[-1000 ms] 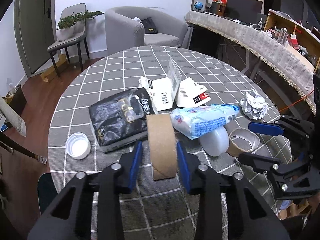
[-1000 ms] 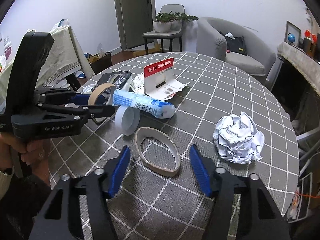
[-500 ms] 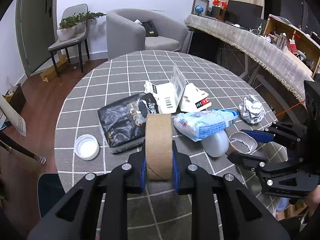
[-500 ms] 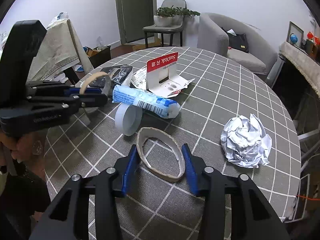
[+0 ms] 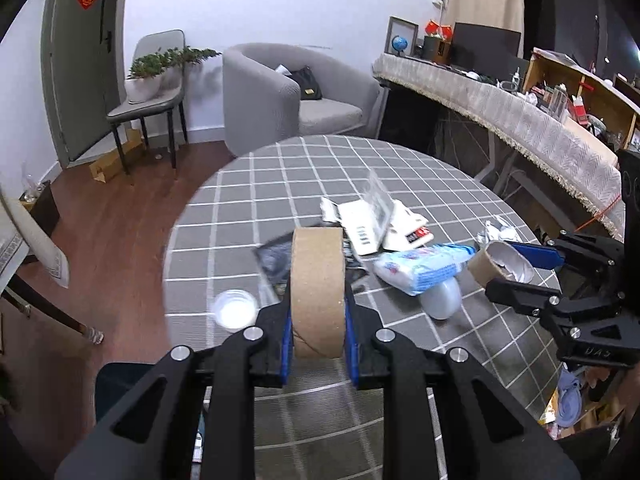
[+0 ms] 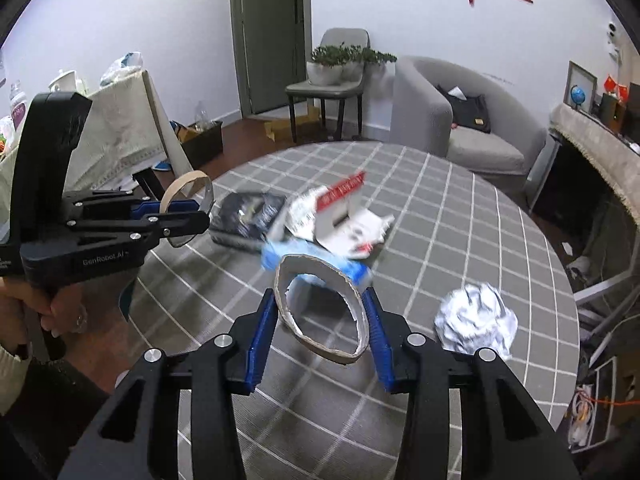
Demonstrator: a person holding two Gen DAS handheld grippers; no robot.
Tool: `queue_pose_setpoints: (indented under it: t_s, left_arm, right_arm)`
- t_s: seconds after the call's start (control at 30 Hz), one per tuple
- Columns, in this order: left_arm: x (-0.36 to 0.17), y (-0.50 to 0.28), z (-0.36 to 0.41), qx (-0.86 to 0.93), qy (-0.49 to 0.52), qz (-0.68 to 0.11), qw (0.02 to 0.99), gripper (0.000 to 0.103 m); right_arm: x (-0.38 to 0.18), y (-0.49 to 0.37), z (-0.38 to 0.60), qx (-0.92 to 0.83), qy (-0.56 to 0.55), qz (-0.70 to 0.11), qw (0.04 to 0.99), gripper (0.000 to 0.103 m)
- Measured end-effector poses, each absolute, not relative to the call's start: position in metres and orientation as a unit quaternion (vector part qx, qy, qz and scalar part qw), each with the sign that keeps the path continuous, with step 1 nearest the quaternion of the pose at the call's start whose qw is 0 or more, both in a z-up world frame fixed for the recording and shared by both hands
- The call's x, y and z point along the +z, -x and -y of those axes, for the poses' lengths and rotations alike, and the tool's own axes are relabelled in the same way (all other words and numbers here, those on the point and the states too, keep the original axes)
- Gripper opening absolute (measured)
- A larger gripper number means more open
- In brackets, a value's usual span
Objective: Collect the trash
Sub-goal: 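Grasp the brown tape roll with the left tool while the right tool grasps the cardboard ring, then carry the tape roll and cardboard ring with both tools over the teal bin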
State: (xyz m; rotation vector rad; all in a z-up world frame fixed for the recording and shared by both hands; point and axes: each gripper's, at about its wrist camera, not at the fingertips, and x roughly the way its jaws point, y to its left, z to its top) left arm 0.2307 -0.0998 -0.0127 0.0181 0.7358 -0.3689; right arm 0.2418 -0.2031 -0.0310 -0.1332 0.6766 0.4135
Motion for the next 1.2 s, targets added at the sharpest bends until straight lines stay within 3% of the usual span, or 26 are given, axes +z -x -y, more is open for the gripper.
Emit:
queue_pose_setpoints:
  t_s: [0.57, 1.2]
  left_arm:
    - [-0.019, -0.225, -0.011, -0.114, 0.016, -0.361, 0.926, 0.022]
    - [-0.095, -0.224, -0.127, -0.045, 0.041, -0.452, 0.89, 0.022]
  right_arm:
    - [-0.016, -0.262, 0.1, 0.238, 0.065, -0.316, 0.916, 0.044]
    - [-0.028, -0.28, -0.032, 0.307, 0.074, -0.324, 0.891, 0.044]
